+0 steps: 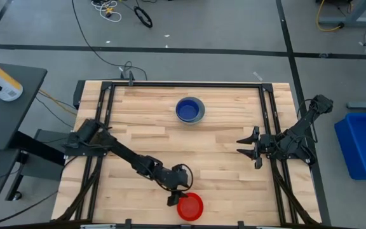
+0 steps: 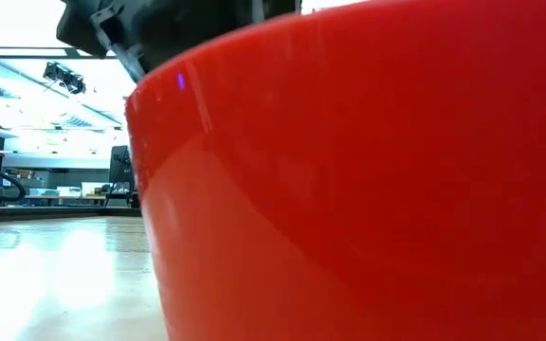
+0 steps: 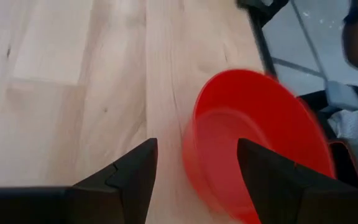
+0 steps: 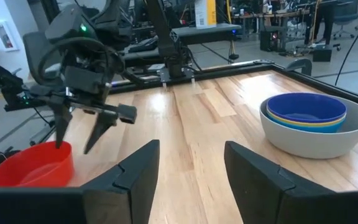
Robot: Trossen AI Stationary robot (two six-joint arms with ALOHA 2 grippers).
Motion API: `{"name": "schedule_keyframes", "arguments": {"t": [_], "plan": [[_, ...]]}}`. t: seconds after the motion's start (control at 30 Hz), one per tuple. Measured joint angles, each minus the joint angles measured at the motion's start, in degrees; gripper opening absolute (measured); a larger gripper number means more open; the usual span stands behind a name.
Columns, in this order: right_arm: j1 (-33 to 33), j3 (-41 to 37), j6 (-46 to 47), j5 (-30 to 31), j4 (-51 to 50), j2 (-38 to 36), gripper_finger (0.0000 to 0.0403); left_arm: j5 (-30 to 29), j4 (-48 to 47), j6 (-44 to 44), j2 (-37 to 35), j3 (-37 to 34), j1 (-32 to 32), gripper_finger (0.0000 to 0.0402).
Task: Nest bowls inside each other
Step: Stack the red bowl on the dark blue bowl
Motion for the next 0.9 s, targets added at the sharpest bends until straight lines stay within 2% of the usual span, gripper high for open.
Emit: {"name": "schedule_keyframes", "arguments": {"t": [0.33,0.77,0.9], "plan": [[0.0,0.0,0.0,0.0,0.0,0.0,0.0194,-0.2,-0.9,-1.5,0.1,0.1,0.0,0.0215],[0.0,0.0,0.0,0.0,-0.2,0.2,0.0187,0.1,1.8,-2.8,4.2,0.1,0.1,0.0202],[0.0,0.0,0.0,0.0,-0.2,0.3,0.0185,-1.1,2.1,-1.8,4.2,0.2,0.2,0.0178]]}}
